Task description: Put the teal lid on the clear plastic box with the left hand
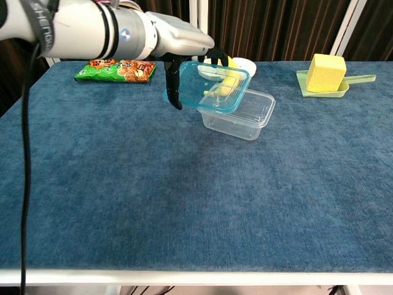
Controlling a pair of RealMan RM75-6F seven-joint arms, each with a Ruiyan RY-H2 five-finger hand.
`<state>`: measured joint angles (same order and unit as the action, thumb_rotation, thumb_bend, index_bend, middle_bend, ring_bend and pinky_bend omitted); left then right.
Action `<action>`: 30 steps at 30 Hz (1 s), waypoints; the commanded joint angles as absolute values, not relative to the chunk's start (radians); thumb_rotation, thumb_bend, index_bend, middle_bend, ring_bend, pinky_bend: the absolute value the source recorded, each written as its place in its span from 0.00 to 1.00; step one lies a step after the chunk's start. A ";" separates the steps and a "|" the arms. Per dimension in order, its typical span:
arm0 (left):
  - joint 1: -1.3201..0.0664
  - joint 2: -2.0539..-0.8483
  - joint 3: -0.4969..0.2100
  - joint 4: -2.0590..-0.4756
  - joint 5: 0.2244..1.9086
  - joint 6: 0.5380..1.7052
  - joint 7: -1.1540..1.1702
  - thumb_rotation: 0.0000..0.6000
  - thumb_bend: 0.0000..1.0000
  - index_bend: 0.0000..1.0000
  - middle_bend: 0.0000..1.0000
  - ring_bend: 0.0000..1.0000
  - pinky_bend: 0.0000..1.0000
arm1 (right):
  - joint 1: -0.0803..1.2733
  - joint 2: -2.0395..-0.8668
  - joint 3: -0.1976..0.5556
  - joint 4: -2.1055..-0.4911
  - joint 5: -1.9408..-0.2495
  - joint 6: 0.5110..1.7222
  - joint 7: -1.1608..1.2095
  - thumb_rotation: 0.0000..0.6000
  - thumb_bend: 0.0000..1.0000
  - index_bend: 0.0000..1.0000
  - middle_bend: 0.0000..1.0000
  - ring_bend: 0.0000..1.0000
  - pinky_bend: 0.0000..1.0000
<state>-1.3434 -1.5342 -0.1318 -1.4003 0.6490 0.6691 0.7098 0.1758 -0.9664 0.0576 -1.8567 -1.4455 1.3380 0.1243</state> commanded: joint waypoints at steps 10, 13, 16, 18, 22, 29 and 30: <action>-1.532 -1.671 -0.099 -1.098 0.587 0.404 0.604 1.00 0.22 0.33 0.28 0.15 0.12 | 0.182 -0.965 0.074 -1.870 -1.407 1.320 0.105 1.00 0.22 0.00 0.16 0.00 0.00; -1.567 -1.681 -0.081 -1.084 0.550 0.389 0.588 1.00 0.22 0.33 0.27 0.15 0.12 | 0.187 -0.969 0.078 -1.865 -1.402 1.311 0.108 1.00 0.22 0.00 0.16 0.00 0.00; -1.599 -1.700 -0.055 -1.052 0.519 0.390 0.581 1.00 0.22 0.33 0.27 0.15 0.11 | 0.189 -0.971 0.079 -1.860 -1.403 1.307 0.114 1.00 0.22 0.00 0.16 0.00 0.00; -1.618 -1.713 -0.030 -1.030 0.499 0.395 0.583 1.00 0.22 0.33 0.27 0.15 0.11 | 0.189 -0.971 0.078 -1.857 -1.405 1.307 0.117 1.00 0.22 0.00 0.16 0.00 0.00; -1.643 -1.729 0.009 -1.006 0.450 0.396 0.580 1.00 0.22 0.33 0.27 0.15 0.11 | 0.188 -0.970 0.078 -1.854 -1.404 1.305 0.121 1.00 0.22 0.00 0.16 0.00 0.00; -1.690 -1.745 0.067 -0.988 0.361 0.394 0.571 1.00 0.22 0.32 0.26 0.15 0.11 | 0.188 -0.972 0.079 -1.847 -1.406 1.303 0.131 1.00 0.22 0.00 0.16 0.00 0.00; -1.696 -1.746 0.070 -0.989 0.352 0.395 0.569 1.00 0.22 0.32 0.26 0.15 0.11 | 0.188 -0.972 0.079 -1.846 -1.406 1.302 0.131 1.00 0.22 0.00 0.16 0.00 0.00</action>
<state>-1.6864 -1.7425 0.0619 -0.9907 0.3633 0.3941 0.5730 0.1880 -0.9724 0.0794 -1.8462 -1.4063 1.3020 0.1309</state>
